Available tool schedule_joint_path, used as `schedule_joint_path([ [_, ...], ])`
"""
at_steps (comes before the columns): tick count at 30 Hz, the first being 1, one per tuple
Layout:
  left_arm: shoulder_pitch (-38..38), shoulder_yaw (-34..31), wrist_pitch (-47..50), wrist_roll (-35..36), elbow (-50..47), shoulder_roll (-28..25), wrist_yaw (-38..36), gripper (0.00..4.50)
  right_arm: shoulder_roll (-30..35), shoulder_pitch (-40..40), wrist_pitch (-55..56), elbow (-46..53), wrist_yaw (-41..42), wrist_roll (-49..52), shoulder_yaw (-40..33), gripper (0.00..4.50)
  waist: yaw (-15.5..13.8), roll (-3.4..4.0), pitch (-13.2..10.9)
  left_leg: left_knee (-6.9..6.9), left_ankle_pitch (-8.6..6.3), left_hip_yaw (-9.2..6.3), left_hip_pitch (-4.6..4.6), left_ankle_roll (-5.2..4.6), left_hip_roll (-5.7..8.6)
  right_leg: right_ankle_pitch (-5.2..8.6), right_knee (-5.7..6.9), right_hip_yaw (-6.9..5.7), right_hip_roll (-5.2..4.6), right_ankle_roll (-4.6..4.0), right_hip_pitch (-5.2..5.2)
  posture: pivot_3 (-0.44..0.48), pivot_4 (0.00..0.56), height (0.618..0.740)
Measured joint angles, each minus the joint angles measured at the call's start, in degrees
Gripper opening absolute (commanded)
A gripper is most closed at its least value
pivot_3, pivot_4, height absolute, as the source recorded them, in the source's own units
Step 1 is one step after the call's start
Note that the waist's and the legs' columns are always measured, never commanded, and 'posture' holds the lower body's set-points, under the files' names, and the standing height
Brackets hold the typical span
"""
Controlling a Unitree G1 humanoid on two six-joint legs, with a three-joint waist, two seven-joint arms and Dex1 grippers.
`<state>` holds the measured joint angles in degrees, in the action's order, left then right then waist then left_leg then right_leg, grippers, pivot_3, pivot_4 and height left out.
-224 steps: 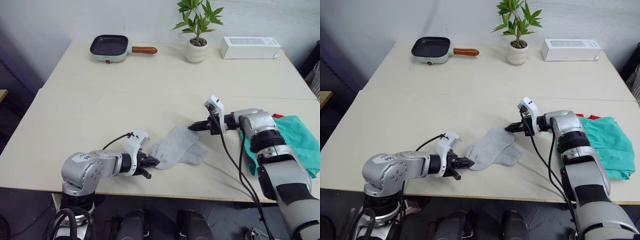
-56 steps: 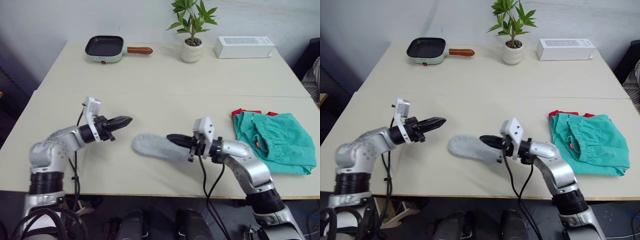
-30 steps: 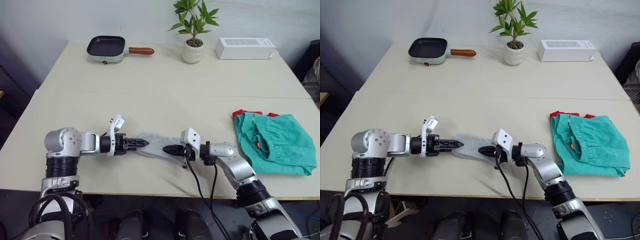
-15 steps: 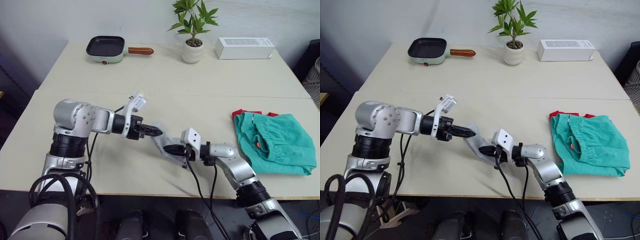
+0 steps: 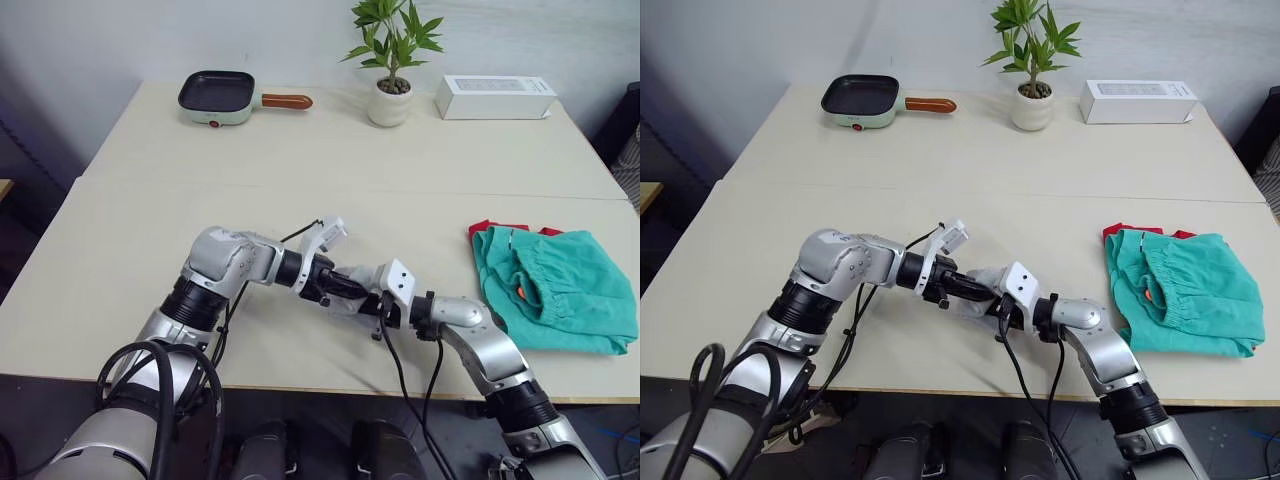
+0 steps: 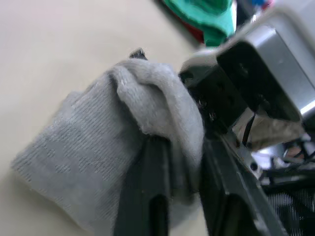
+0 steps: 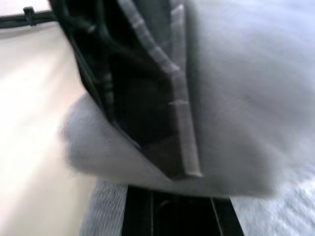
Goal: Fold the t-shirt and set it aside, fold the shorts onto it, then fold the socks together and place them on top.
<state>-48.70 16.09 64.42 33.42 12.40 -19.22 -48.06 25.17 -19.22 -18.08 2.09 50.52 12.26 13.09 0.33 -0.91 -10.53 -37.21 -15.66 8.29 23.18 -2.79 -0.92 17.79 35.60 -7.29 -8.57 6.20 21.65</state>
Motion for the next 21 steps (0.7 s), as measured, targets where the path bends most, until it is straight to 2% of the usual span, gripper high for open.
schedule_joint_path([
  [4, 3.13, -0.39, -9.88, -1.24, 0.08, 0.29, -5.41, 3.00, 1.84, 0.75, -2.87, 3.17, -0.13, 0.15, -0.27, 0.00, -0.28, 0.00, 0.00, 0.04, -0.01, 0.00, 0.05, 0.01, 0.00, 0.01, -0.03, -0.03, -0.01, -0.01, 0.06, 0.000, 0.150, 0.740],
  [9, 6.74, -0.10, -24.52, -5.51, 0.38, 0.02, -12.04, 4.48, 6.37, 5.45, -5.74, 8.61, 0.01, 2.00, -3.72, 0.00, -0.38, 0.01, -0.01, 0.05, -0.05, 0.00, 0.12, -0.08, 0.01, 0.01, -0.14, -0.08, -0.05, -0.02, 0.05, 0.000, 0.150, 0.740],
  [12, 8.99, -0.56, -34.29, -7.26, 1.76, 0.06, -16.02, 4.48, 9.49, 9.52, -8.22, 11.99, 0.11, 4.33, -8.05, 0.00, -0.42, 0.01, -0.01, 0.05, -0.08, 0.00, 0.13, -0.13, 0.01, 0.01, -0.19, -0.11, -0.05, -0.02, 0.03, 0.000, 0.150, 0.740],
  [15, 11.25, -2.41, -39.25, -7.63, 2.14, 0.02, -18.54, 4.48, 11.26, 12.43, -10.25, 13.54, 0.11, 7.49, -13.27, 0.00, -0.41, 0.02, -0.01, 0.05, -0.10, 0.00, 0.12, -0.19, -0.02, 0.01, -0.22, -0.12, -0.05, -0.01, 0.02, 0.000, 0.150, 0.740],
  [18, 12.49, -5.85, -41.58, -6.83, 2.07, 0.13, -19.04, 3.90, 12.29, 13.95, -11.93, 14.28, 0.28, 11.47, -18.38, 0.00, -0.26, 0.03, -0.02, 0.06, -0.01, 0.00, 0.12, -0.41, -0.06, 0.01, -0.21, -0.13, -0.03, -0.01, 0.02, 0.000, 0.150, 0.740],
  [21, 12.91, -9.45, -43.44, -6.71, 2.01, -0.04, -17.67, 2.94, 12.37, 13.82, -13.05, 16.44, 0.64, 16.29, -22.96, 0.00, -0.32, 0.04, -0.03, 0.07, 0.00, -0.02, 0.11, -0.44, -0.09, 0.01, -0.20, -0.16, -0.01, -0.01, 0.02, 0.000, 0.150, 0.740],
])
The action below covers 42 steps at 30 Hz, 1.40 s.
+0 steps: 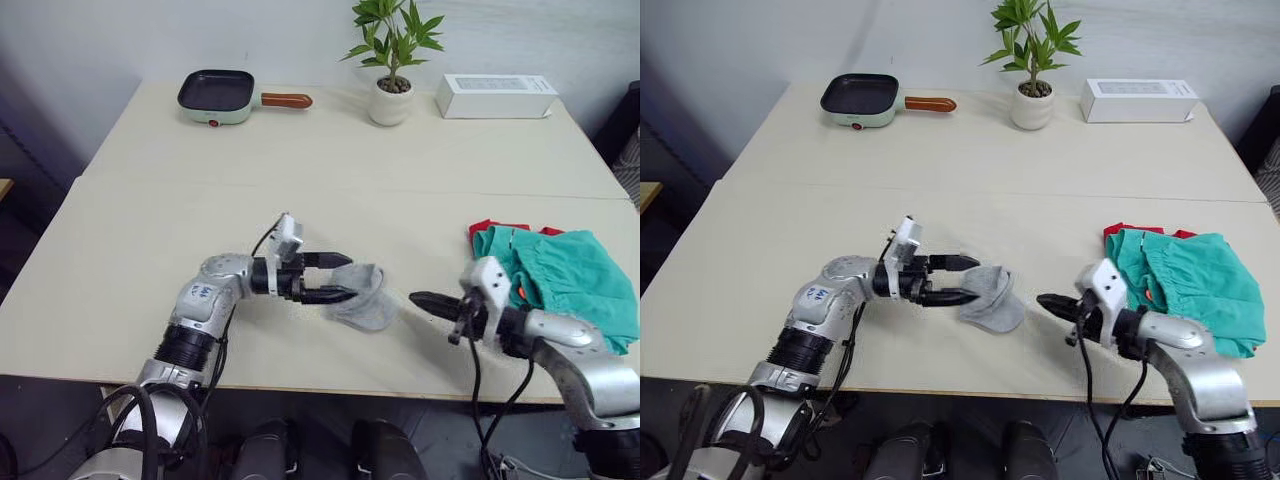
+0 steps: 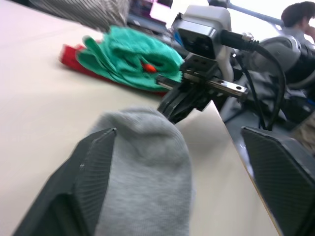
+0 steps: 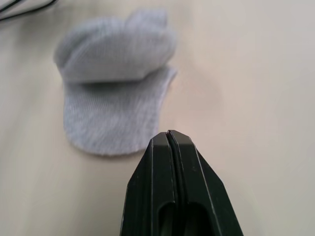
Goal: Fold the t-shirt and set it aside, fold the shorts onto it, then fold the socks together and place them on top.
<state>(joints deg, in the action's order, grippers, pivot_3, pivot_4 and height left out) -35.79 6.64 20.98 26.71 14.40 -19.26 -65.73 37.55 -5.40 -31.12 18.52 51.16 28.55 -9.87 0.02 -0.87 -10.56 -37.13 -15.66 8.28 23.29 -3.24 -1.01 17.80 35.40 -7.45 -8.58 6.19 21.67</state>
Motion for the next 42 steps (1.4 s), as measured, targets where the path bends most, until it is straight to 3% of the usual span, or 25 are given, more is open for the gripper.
schedule_joint_path([
  [6, 0.04, 2.00, -9.69, -8.31, 2.35, 0.80, 3.79, 1.08, -4.07, -3.64, -0.25, 4.01, -1.19, 6.33, -0.64, 0.00, -0.12, 0.00, 0.00, -0.03, -0.04, 0.01, 0.01, -0.07, 0.03, -0.01, -0.01, -0.02, -0.01, 0.01, -0.02, 0.000, 0.150, 0.740],
  [9, 0.05, 3.73, -12.24, -11.09, 4.42, 2.34, 4.37, 0.15, -7.47, -6.17, 1.03, 3.95, -3.66, 4.33, 3.71, 0.00, -0.07, 0.00, 0.00, -0.01, -0.05, 0.01, 0.01, -0.07, 0.03, -0.01, -0.01, -0.02, -0.01, 0.01, 0.00, 0.000, 0.150, 0.740],
  [10, 0.05, 4.58, -12.75, -11.98, 4.95, 3.08, 4.72, 0.04, -8.76, -7.12, 1.75, 3.51, -4.72, 2.63, 6.06, 0.00, -0.06, 0.00, 0.00, -0.02, -0.05, 0.01, 0.02, -0.06, 0.03, -0.01, 0.00, -0.02, -0.01, 0.01, 0.02, 0.000, 0.150, 0.740],
  [17, 0.73, 10.21, -16.02, -18.97, 6.61, 4.51, 6.45, 0.04, -13.58, -10.22, 7.62, -6.64, -9.28, -9.47, 17.56, 0.00, 0.10, 0.00, 0.00, -0.03, -0.05, 0.03, 0.03, -0.06, 0.06, -0.01, 0.05, -0.04, 0.00, 0.01, 0.04, 0.000, 0.150, 0.740],
  [27, 2.73, 10.13, -14.78, -20.04, 4.48, 4.68, 9.03, 0.04, -16.36, -10.41, 18.60, -19.08, -10.63, -12.50, 16.07, 0.00, 0.04, 0.00, 0.01, -0.08, -0.04, 0.00, -0.10, -0.07, 0.03, -0.01, 0.11, -0.02, -0.04, 0.01, -0.10, 0.000, 0.150, 0.740],
  [33, 3.48, 9.40, -15.51, -19.89, 4.33, 4.68, 9.37, 0.04, -13.12, -6.93, 14.96, -18.61, -7.27, -5.32, 8.24, 0.00, 0.06, 0.01, 0.01, -0.01, -0.06, -0.02, -0.09, -0.07, 0.02, -0.01, 0.06, -0.02, -0.05, 0.01, -0.09, 0.000, 0.150, 0.740],
  [38, 3.73, 8.98, -16.26, -19.86, 4.34, 5.14, 9.48, 0.04, -9.44, -4.40, 5.47, -11.00, -4.67, 4.73, 3.30, 0.00, 0.04, 0.03, 0.00, -0.01, -0.06, -0.03, -0.08, -0.09, -0.01, -0.01, 0.04, -0.02, -0.05, 0.01, -0.07, 0.000, 0.150, 0.740],
  [42, 3.71, 9.00, -16.00, -19.63, 4.03, 5.41, 9.42, 0.00, -2.08, -2.76, -21.01, -5.75, -10.59, 26.17, -4.27, 1.21, -0.18, 0.04, -0.01, -0.04, -0.13, -0.14, 0.01, -0.20, 0.00, -0.01, -0.07, -0.03, -0.18, 0.00, -0.09, 0.000, 0.150, 0.740],
])
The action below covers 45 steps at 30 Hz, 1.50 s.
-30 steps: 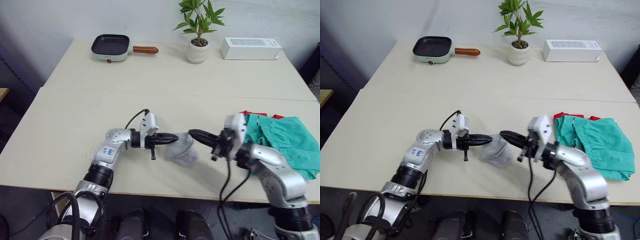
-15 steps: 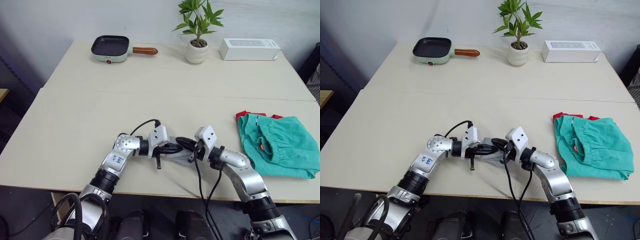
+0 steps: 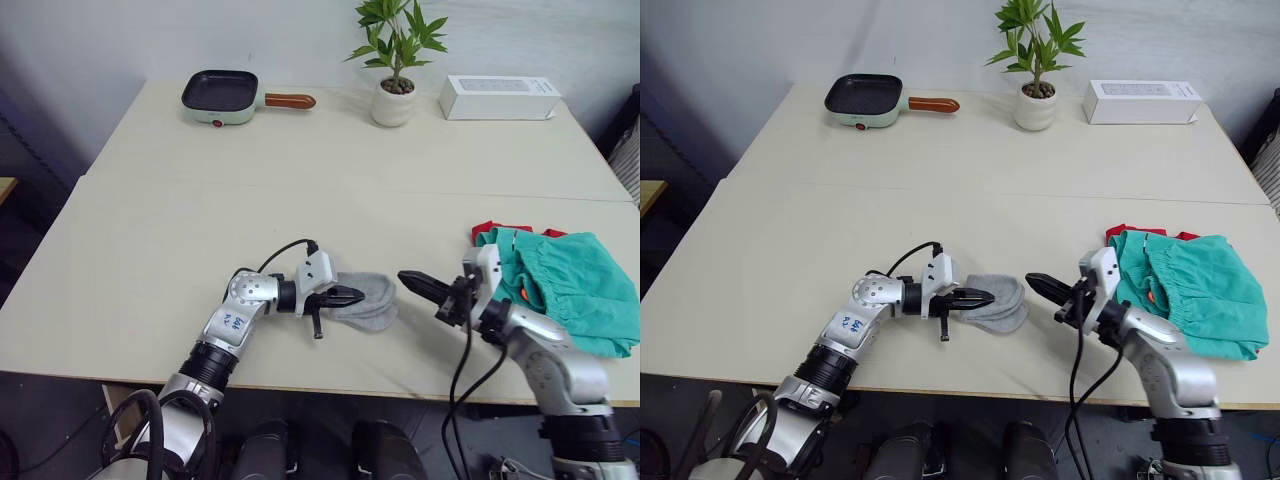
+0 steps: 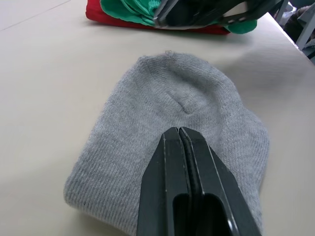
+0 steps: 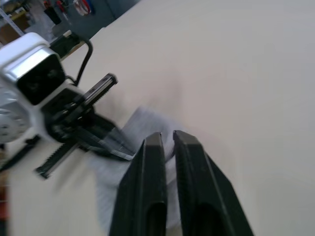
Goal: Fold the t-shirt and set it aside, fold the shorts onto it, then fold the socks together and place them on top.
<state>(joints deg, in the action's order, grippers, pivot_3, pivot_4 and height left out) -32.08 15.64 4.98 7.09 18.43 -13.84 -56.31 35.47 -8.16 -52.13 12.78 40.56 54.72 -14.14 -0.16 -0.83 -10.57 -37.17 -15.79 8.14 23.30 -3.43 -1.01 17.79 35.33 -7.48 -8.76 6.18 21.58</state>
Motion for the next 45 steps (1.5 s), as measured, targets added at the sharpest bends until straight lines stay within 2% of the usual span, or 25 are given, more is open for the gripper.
schedule_joint_path([
  [2, -0.01, 0.03, -0.01, -0.05, -0.11, -0.20, -0.15, 0.00, 4.64, -0.11, -13.23, -1.40, -5.60, 11.83, -3.56, 1.89, 0.05, 0.02, -0.01, 0.03, -0.04, -0.02, 0.00, -0.07, 0.00, 0.00, -0.09, -0.02, -0.02, -0.01, -0.01, 0.000, 0.150, 0.740],
  [5, -0.01, 0.04, -0.27, -0.40, -0.09, -0.36, -0.11, 0.00, 7.32, -0.41, -23.66, -6.70, -15.68, 27.31, -5.47, 2.94, 0.12, 0.02, -0.01, 0.08, -0.15, -0.04, 0.00, -0.26, -0.01, 0.01, -0.15, -0.06, 0.01, -0.02, -0.02, 0.000, 0.150, 0.740],
  [7, -0.01, 0.18, -0.65, -0.55, -0.06, -0.30, 0.03, 0.00, 8.48, 0.00, -26.11, -10.04, -23.28, 35.55, -3.98, 3.59, 0.13, 0.04, -0.01, 0.07, -0.15, -0.01, 0.01, -0.26, -0.01, 0.01, -0.17, -0.07, 0.02, -0.02, -0.02, 0.000, 0.150, 0.740],
  [10, 0.00, 0.43, -0.97, -0.79, -0.07, -0.30, 0.37, 0.00, 8.53, 0.36, -23.24, -12.61, -35.57, 47.57, -0.21, 4.48, 0.14, 0.03, -0.01, 0.05, -0.14, 0.02, 0.03, -0.28, -0.01, 0.00, -0.20, -0.08, 0.05, 0.00, -0.05, 0.000, 0.150, 0.740],
  [14, 0.13, 0.60, -1.17, -0.87, -0.08, -0.40, 0.68, 0.00, 3.77, -0.10, -17.31, -12.70, -47.13, 56.66, 3.44, 4.48, 0.15, 0.03, -0.01, 0.04, -0.14, 0.05, 0.03, -0.29, -0.03, -0.03, -0.23, -0.07, 0.12, 0.05, -0.07, 0.000, 0.150, 0.740],
  [19, 0.16, 0.70, -1.34, -1.07, -0.03, -0.79, 0.72, 0.00, -5.83, -3.21, -11.71, -10.69, -57.52, 58.42, 6.53, 4.48, 0.46, 0.01, 0.06, 0.06, -0.13, 0.10, -0.01, -0.26, -0.18, -0.03, -0.21, -0.04, 0.25, 0.05, -0.06, 0.000, 0.150, 0.740],
  [22, 0.16, 0.75, -1.59, -1.23, 0.00, -0.87, 0.60, 0.00, -9.35, -5.15, -9.58, -10.58, -61.64, 58.72, 7.92, 4.48, 0.47, 0.05, 0.09, 0.06, -0.13, 0.11, -0.02, -0.24, -0.19, -0.03, -0.17, -0.03, 0.26, 0.04, -0.03, 0.000, 0.150, 0.740],
  [25, 0.16, 0.75, -1.75, -1.30, 0.01, -1.11, 0.47, 0.00, -10.97, -6.14, -7.93, -10.77, -64.25, 58.84, 8.74, 3.85, 0.58, 0.05, 0.10, 0.06, -0.14, 0.11, -0.02, -0.24, -0.20, -0.02, -0.17, -0.01, 0.26, 0.04, -0.02, 0.000, 0.150, 0.740],
  [35, 0.34, 0.50, -1.79, -1.16, -0.26, -2.51, -0.08, 0.00, -14.27, -5.98, -3.53, -12.06, -67.74, 58.50, 8.92, 0.34, 1.38, 0.07, 0.12, 0.12, -0.14, 0.12, -0.01, -0.23, -0.22, -0.02, -0.17, -0.01, 0.26, 0.03, 0.01, 0.000, 0.150, 0.740],
  [37, 0.49, 0.11, -1.83, -0.95, -0.46, -2.82, -0.38, 0.00, -14.91, -5.74, -2.99, -11.62, -68.08, 58.61, 8.59, 0.07, 1.54, 0.00, 0.16, 0.12, -0.15, 0.11, -0.01, -0.23, -0.22, -0.02, -0.18, -0.01, 0.26, 0.03, 0.00, 0.000, 0.150, 0.740],
  [42, 1.70, -1.77, 1.35, 2.60, -2.85, -2.46, -1.40, 0.00, -16.19, -3.96, -2.85, -10.05, -67.02, 58.43, 6.79, 0.07, 1.58, 0.01, 0.15, 0.15, -0.18, 0.11, 0.02, -0.20, -0.22, -0.02, -0.21, 0.00, 0.25, 0.03, 0.02, 0.000, 0.150, 0.740],
  [45, 2.71, -3.81, 5.28, 7.81, -7.97, -2.76, -3.96, 0.55, -15.89, -1.44, -4.12, -7.76, -63.11, 57.77, 4.85, 0.07, 1.59, 0.15, 0.07, 0.12, -0.07, 0.11, 0.31, 0.04, -0.20, -0.02, -0.25, -0.01, 0.26, 0.03, 0.28, 0.000, 0.150, 0.740],
])
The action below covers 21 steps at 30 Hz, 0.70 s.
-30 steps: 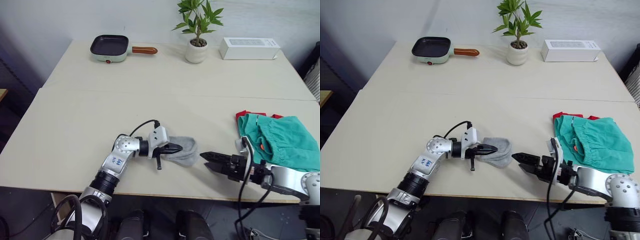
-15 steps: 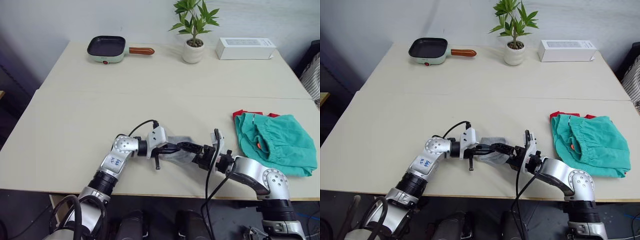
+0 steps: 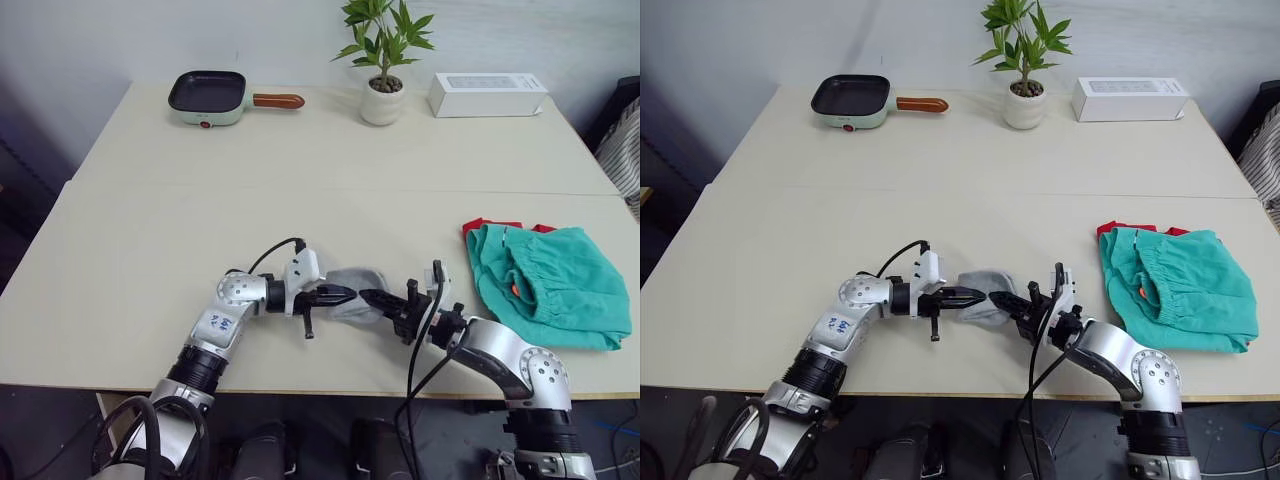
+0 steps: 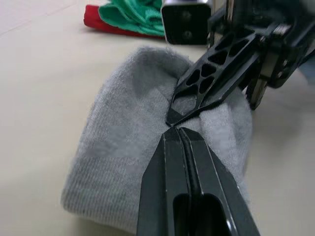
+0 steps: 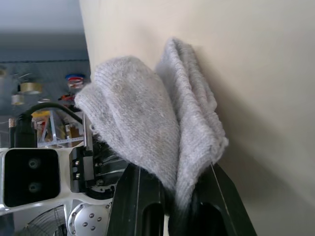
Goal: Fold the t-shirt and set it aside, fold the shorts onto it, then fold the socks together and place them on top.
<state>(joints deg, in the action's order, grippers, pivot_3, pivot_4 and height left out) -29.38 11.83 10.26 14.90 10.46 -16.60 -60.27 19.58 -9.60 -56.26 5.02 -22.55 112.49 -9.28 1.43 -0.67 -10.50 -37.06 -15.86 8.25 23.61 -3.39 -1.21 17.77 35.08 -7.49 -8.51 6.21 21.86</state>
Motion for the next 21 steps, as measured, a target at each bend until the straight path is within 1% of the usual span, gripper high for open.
schedule_joint_path([
  [2, -0.10, -2.90, 3.55, 4.77, -5.28, -0.72, -0.77, 1.16, 2.29, 1.74, -2.12, 2.82, 5.02, -0.37, -2.90, 0.07, -0.14, 0.05, -0.02, -0.13, 0.05, 0.00, 0.55, -0.05, 0.06, -0.02, 0.14, -0.01, -0.02, 0.04, 0.49, 0.000, 0.150, 0.740],
  [3, -0.49, -4.51, 5.17, 6.88, -7.47, -1.23, -0.64, 1.51, 4.17, 2.36, -3.02, 4.06, 7.32, -0.44, -4.93, 0.07, -0.19, 0.05, -0.02, -0.17, 0.08, 0.01, 0.67, -0.09, 0.11, -0.06, 0.37, -0.01, -0.02, 0.10, 0.58, 0.000, 0.150, 0.740],
  [5, -1.54, -7.51, 9.39, 11.26, -11.26, -2.45, -0.08, 2.09, 8.84, 4.40, -4.76, 5.71, 12.35, -0.46, -10.16, 0.07, -0.57, 0.04, -0.02, -0.21, 0.14, 0.03, 0.66, -0.18, 0.20, -0.07, 0.37, -0.02, -0.04, 0.12, 0.54, 0.000, 0.150, 0.740],
  [7, -1.71, -9.70, 14.21, 15.35, -15.15, -5.07, -0.06, 2.74, 14.84, 7.44, -7.23, 5.59, 17.81, -0.49, -16.10, 0.07, -1.14, 0.04, -0.02, -0.19, 0.13, 0.06, 0.65, -0.24, 0.24, -0.09, 0.32, 0.00, -0.03, 0.17, 0.52, 0.000, 0.150, 0.740],
  [8, -1.53, -10.47, 16.11, 16.76, -16.66, -6.67, -0.39, 3.09, 18.05, 8.83, -8.45, 4.63, 20.06, -0.53, -19.22, 0.07, -1.32, 0.05, -0.02, -0.18, 0.13, 0.09, 0.63, -0.25, 0.25, -0.10, 0.29, 0.02, -0.02, 0.18, 0.50, 0.000, 0.150, 0.740],
  [10, -1.34, -11.46, 18.48, 18.85, -18.70, -8.24, -0.69, 3.74, 24.43, 10.36, -10.83, 0.55, 24.04, -0.53, -24.99, 0.07, -1.53, 0.04, -0.03, -0.19, 0.16, 0.11, 0.63, -0.34, 0.31, -0.15, 0.03, 0.02, 0.01, 0.26, 0.50, 0.000, 0.150, 0.740],
  [12, -1.17, -11.50, 19.26, 19.92, -20.08, -8.55, -0.92, 4.34, 30.82, 10.57, -13.06, -5.34, 26.63, -0.54, -29.46, 0.07, -1.70, 0.04, -0.03, -0.19, 0.21, 0.17, 0.64, -0.46, 0.37, -0.20, -0.02, 0.08, 0.01, 0.35, 0.49, 0.000, 0.150, 0.740],
  [13, -0.96, -11.48, 19.31, 20.28, -20.77, -8.57, -0.95, 4.50, 35.55, 10.86, -14.36, -9.94, 28.08, -0.55, -31.61, 0.07, -1.81, 0.04, -0.03, -0.19, 0.24, 0.22, 0.63, -0.52, 0.39, -0.20, -0.08, 0.14, -0.03, 0.35, 0.49, 0.000, 0.150, 0.740],
  [14, -0.72, -11.57, 19.16, 20.58, -20.97, -8.69, -0.97, 4.50, 38.81, 10.96, -15.03, -13.66, 29.06, -0.74, -33.20, 0.07, -1.91, 0.03, -0.03, -0.17, 0.28, 0.23, 0.63, -0.54, 0.37, -0.22, -0.16, 0.18, -0.05, 0.32, 0.46, 0.000, 0.150, 0.740],
  [16, -0.07, -11.70, 18.90, 20.60, -20.84, -8.81, -0.97, 4.50, 44.30, 9.73, -16.22, -20.73, 32.22, -3.68, -33.77, 0.07, -1.98, 0.03, -0.03, -0.18, 0.30, 0.23, 0.59, -0.53, 0.33, -0.25, -0.23, 0.19, -0.04, 0.28, 0.44, 0.000, 0.150, 0.740],
  [17, 0.12, -11.66, 18.73, 20.60, -20.81, -8.84, -1.01, 4.50, 45.64, 8.81, -16.54, -23.27, 33.65, -5.77, -33.54, 0.07, -1.92, 0.02, -0.03, -0.17, 0.32, 0.25, 0.59, -0.50, 0.31, -0.26, -0.23, 0.21, -0.04, 0.26, 0.45, 0.000, 0.150, 0.740],
  [19, 0.37, -11.60, 18.33, 20.58, -20.63, -8.95, -1.10, 4.50, 48.23, 4.23, -17.13, -30.23, 38.65, -13.15, -29.98, 0.07, -1.55, 0.02, -0.04, -0.14, 0.36, 0.31, 0.59, -0.43, 0.29, -0.26, -0.22, 0.23, -0.03, 0.26, 0.49, 0.000, 0.150, 0.740],
  [21, 0.43, -11.50, 18.06, 20.58, -20.54, -9.08, -1.17, 4.50, 49.39, -0.93, -17.28, -35.76, 43.21, -19.98, -25.56, 0.07, -1.38, 0.03, -0.04, -0.12, 0.38, 0.33, 0.60, -0.39, 0.29, -0.27, -0.17, 0.21, -0.02, 0.27, 0.54, 0.000, 0.150, 0.740],
])
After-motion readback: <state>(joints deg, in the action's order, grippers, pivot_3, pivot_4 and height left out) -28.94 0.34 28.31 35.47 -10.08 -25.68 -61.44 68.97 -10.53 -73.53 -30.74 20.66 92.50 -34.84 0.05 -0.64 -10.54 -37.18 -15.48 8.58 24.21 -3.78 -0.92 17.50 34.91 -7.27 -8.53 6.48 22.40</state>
